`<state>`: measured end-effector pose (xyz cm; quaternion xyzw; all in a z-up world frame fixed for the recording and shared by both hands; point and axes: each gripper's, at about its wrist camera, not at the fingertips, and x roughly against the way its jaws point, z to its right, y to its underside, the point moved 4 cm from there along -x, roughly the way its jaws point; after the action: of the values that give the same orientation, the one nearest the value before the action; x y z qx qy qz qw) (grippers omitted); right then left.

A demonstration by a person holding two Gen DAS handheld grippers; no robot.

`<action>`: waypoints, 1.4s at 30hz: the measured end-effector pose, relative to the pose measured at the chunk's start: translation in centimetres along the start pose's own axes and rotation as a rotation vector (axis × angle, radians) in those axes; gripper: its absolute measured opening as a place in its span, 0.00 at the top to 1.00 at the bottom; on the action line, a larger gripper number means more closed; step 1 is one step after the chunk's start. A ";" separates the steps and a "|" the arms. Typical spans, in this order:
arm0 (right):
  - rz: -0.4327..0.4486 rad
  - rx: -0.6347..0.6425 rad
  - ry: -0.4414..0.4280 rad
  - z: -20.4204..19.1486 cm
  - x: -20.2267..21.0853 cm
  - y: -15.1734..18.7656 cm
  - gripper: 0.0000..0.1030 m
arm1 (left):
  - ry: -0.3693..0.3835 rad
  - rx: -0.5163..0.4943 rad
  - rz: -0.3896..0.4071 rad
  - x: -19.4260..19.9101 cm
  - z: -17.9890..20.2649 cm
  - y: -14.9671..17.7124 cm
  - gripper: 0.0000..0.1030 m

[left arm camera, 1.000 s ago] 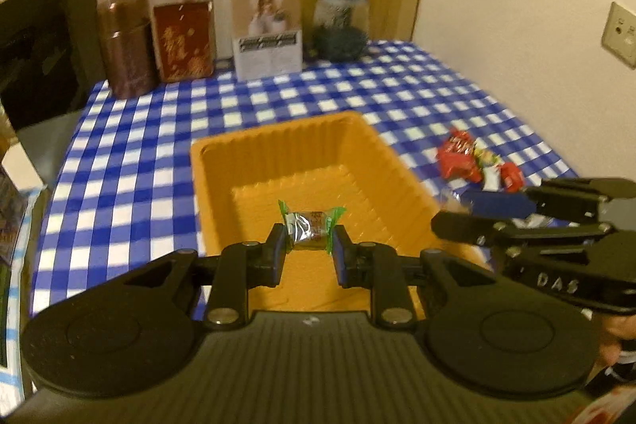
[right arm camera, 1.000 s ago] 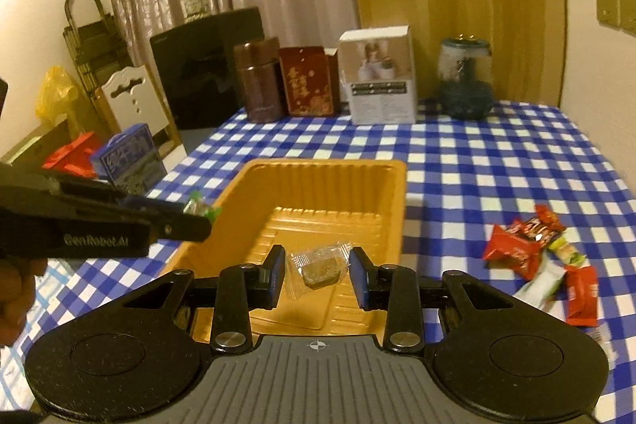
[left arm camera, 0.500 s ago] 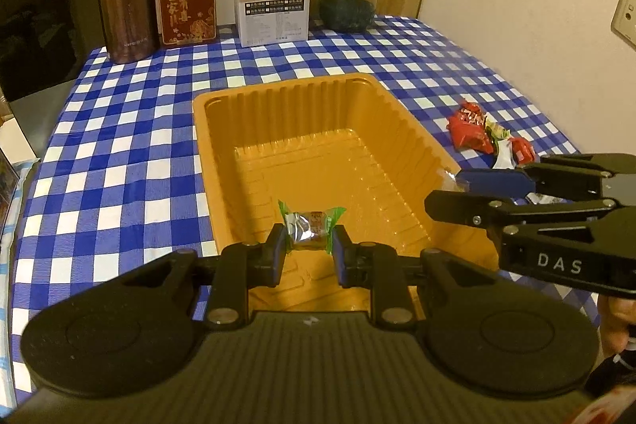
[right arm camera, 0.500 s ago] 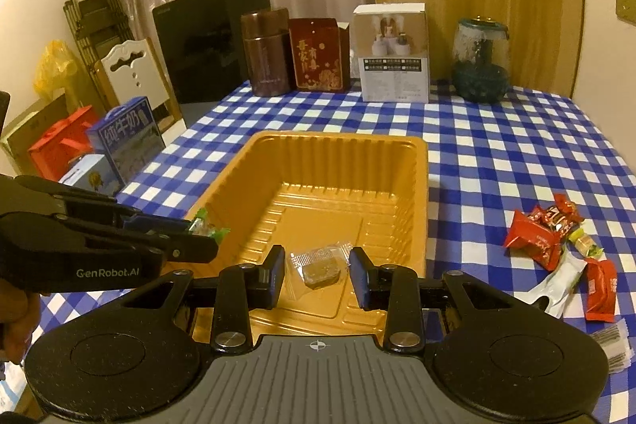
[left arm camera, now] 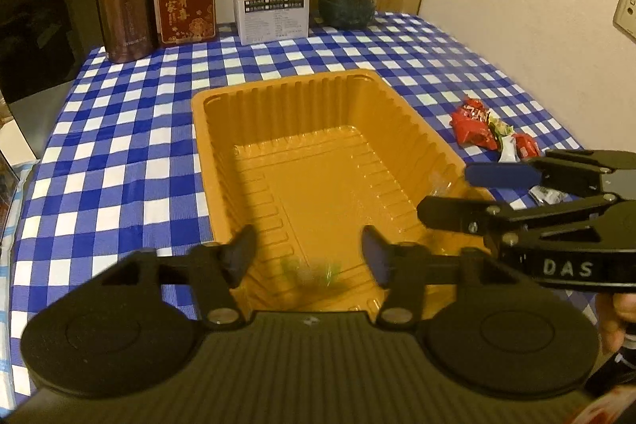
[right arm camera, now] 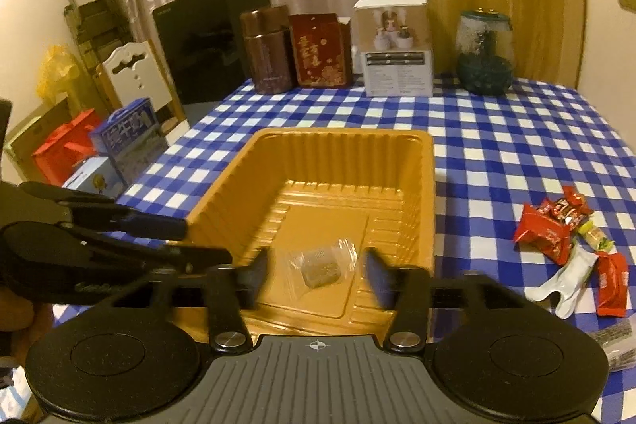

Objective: Organize snacks
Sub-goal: 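Open both grippers over the tray to drop the two sweets, then move the right gripper to the clear seaweed packet and grasp it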

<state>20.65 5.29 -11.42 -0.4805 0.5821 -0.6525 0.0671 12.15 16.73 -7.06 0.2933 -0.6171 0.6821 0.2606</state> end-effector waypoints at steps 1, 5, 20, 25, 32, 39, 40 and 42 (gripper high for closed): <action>0.007 0.000 0.004 0.1 0.1 0.0 0.34 | -0.003 -0.002 0.001 0.0 0.0 0.0 0.46; 0.010 -0.004 0.013 0.3 0.4 0.0 0.34 | -0.006 -0.005 0.003 0.2 -0.1 0.0 0.46; 0.040 -0.031 0.043 1.5 1.7 -0.1 0.34 | -0.004 -0.017 0.011 0.5 0.6 -0.4 0.46; 0.050 -0.050 0.065 2.2 2.5 -0.1 0.34 | -0.010 -0.020 0.019 0.5 1.1 -1.0 0.42; 0.076 -0.085 0.096 3.7 3.6 -0.2 0.34 | -0.002 -0.024 0.039 0.7 2.0 -1.8 0.23; 0.105 -0.140 0.144 5.7 5.0 0.0 0.27 | 0.014 -0.030 0.072 0.9 3.5 -3.1 0.08; 0.110 -0.149 0.154 6.1 5.3 0.1 0.25 | 0.013 -0.032 0.078 0.9 3.8 -3.4 0.06; 0.119 -0.160 0.177 6.9 5.9 0.2 0.24 | 0.012 -0.037 0.089 1.0 4.4 -3.8 0.03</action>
<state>22.28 -3.41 -9.30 -0.3894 0.6635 -0.6387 0.0154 14.58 12.74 -3.44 0.2564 -0.6404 0.6834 0.2389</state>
